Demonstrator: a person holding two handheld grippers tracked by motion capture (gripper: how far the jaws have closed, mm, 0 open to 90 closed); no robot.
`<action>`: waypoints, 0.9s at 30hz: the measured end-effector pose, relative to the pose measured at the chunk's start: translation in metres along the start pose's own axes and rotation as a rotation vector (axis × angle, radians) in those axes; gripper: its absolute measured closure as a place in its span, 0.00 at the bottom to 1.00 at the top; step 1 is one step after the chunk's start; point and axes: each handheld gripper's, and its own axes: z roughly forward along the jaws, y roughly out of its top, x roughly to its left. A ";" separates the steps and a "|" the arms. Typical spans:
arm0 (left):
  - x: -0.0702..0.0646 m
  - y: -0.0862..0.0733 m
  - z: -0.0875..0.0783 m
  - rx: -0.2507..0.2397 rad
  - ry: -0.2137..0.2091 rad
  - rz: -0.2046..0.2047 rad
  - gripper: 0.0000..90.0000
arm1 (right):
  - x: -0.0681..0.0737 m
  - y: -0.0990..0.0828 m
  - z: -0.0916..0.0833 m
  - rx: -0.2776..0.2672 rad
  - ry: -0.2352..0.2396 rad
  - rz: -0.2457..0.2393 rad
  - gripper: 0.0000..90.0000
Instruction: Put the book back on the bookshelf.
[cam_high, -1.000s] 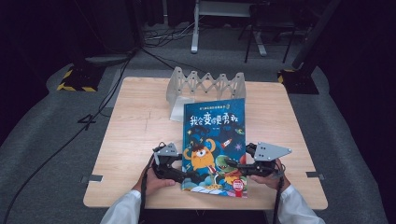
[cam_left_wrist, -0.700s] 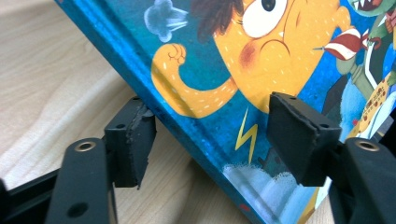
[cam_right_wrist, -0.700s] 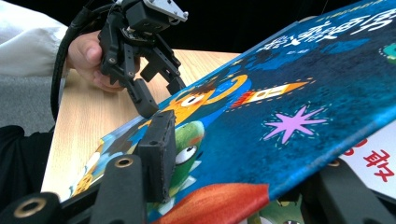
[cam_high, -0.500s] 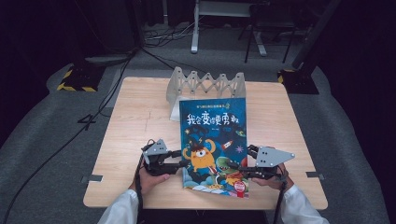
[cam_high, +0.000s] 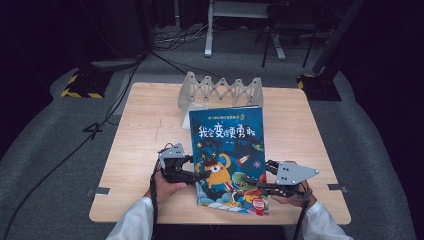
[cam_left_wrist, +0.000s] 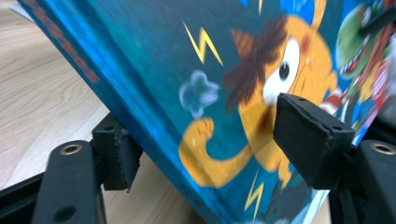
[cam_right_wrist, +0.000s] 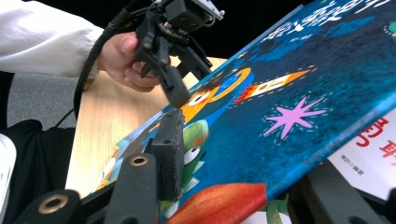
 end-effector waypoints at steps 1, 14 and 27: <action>0.000 0.000 0.000 0.000 0.000 0.000 0.38 | 0.000 0.000 0.000 0.000 0.000 0.000 0.66; -0.026 0.008 -0.020 -0.073 0.082 0.151 0.70 | -0.016 -0.020 -0.007 0.024 -0.048 0.117 0.65; -0.056 0.009 -0.001 0.003 0.075 0.295 0.77 | -0.019 -0.048 -0.018 0.036 -0.119 0.218 0.64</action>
